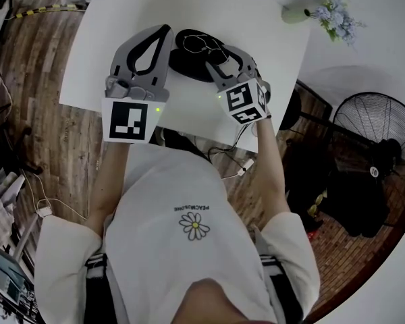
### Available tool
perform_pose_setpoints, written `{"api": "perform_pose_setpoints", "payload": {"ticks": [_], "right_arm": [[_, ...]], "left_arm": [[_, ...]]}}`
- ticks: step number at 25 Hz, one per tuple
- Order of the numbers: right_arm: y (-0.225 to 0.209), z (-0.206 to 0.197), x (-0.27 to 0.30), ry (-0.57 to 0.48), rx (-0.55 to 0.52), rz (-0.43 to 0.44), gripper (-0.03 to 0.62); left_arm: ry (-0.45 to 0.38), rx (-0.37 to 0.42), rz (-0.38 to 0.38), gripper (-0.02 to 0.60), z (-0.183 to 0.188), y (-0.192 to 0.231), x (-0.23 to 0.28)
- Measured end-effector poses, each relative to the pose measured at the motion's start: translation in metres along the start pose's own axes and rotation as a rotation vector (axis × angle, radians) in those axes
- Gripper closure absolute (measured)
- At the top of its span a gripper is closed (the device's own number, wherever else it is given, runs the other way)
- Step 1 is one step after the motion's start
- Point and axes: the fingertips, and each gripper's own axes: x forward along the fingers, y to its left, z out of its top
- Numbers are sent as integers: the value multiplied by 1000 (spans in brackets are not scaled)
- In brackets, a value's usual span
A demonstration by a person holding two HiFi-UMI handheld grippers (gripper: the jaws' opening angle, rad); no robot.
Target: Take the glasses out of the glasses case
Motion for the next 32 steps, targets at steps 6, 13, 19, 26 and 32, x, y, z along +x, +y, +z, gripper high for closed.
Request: {"api": "perform_pose_setpoints", "payload": {"ticks": [6,13,19,26,32], "right_arm": [[-16,27,-21,-62,-17,-71,393],[-43,62,-51,-145,-34,-192,393],[-80,108,-101,-316,-15,-339,393],[-108,151,-168,-606,125,-487,393],[-116,165,-215,-756,222,-642,393]], "left_arm": [[-49,28,-5,565,21,-3,-4],[-127,63,-17,565,51,-10,-10],[-196,93,-26,565,82,-18,-6],[-250,104,-27,565,110,-24,-7],[-281,115,-32,565,130,-22,-15]]}}
